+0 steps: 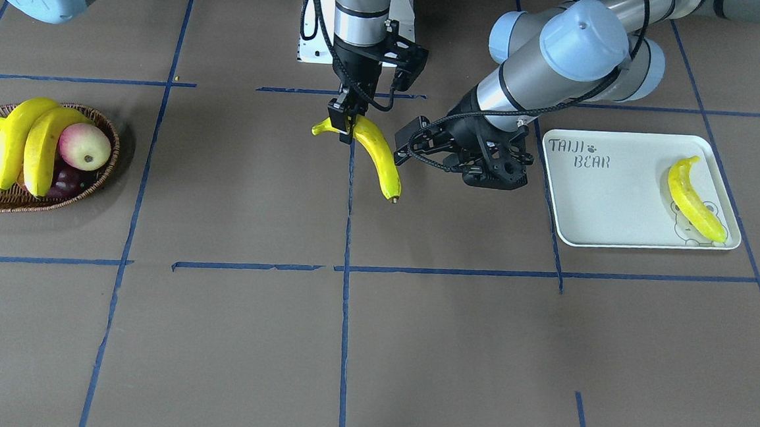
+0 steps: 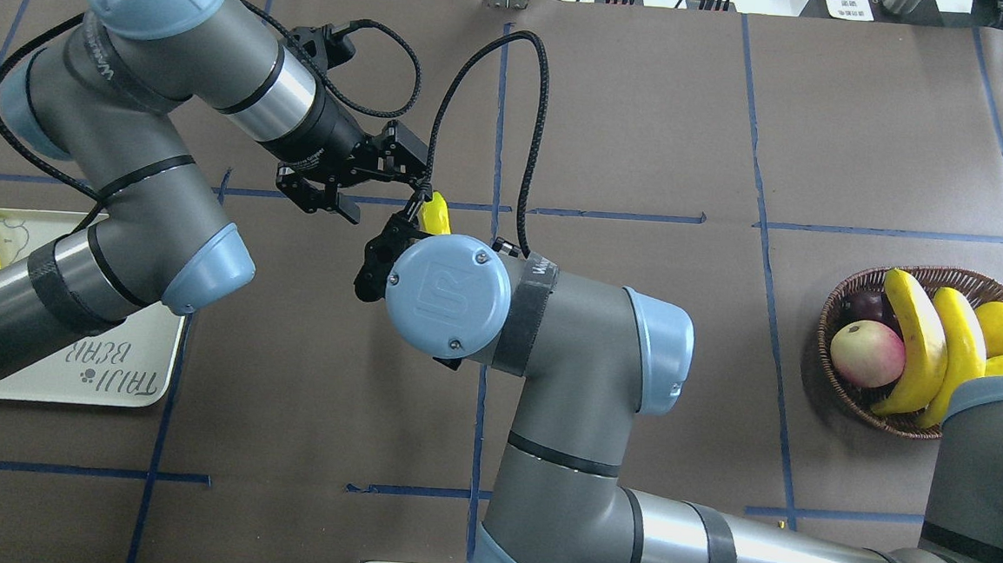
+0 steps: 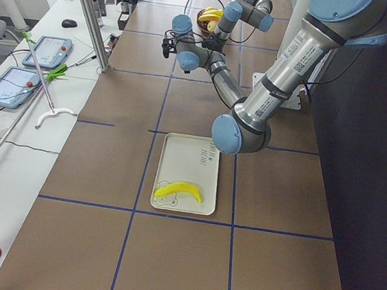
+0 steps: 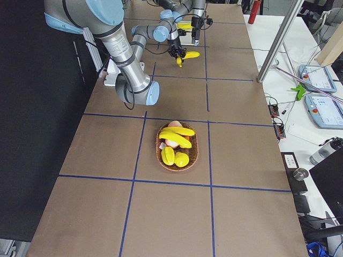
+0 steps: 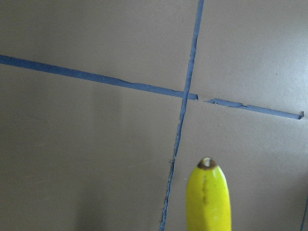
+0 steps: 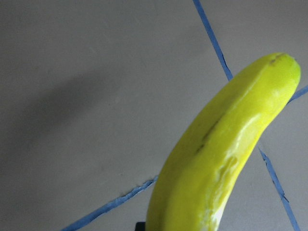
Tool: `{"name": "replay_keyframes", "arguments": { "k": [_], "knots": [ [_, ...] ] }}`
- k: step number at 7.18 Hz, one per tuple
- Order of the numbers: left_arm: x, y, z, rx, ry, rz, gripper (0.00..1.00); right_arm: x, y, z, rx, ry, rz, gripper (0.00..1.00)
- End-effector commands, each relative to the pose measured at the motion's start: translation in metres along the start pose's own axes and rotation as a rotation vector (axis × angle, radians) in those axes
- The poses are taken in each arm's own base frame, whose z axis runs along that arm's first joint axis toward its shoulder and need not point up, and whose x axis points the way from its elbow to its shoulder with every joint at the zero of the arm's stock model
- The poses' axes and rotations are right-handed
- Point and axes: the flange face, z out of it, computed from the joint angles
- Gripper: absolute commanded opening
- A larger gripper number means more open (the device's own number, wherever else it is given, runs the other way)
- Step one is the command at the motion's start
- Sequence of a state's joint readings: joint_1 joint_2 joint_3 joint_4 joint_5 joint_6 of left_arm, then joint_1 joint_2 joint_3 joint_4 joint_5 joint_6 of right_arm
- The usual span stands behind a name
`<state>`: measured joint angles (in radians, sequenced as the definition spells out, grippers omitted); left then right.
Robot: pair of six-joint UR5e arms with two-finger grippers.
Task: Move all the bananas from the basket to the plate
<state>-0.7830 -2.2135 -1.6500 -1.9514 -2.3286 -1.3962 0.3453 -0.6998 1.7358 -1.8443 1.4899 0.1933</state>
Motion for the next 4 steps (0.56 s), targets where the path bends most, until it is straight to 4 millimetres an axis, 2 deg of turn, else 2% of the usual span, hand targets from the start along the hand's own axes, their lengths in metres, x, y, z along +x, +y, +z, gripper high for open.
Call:
{"name": "replay_keyframes", "arguments": {
  "k": [1, 4],
  "knots": [
    [0.005, 0.000, 0.023, -0.025, -0.020, -0.006, 0.97, -0.004, -0.013, -0.005, 0.011, 0.017, -0.016, 0.06],
    [0.006, 0.009, 0.034, -0.046, -0.028, -0.006, 0.67, -0.004, -0.014, -0.008, 0.018, 0.018, -0.017, 0.06]
  ]
}}
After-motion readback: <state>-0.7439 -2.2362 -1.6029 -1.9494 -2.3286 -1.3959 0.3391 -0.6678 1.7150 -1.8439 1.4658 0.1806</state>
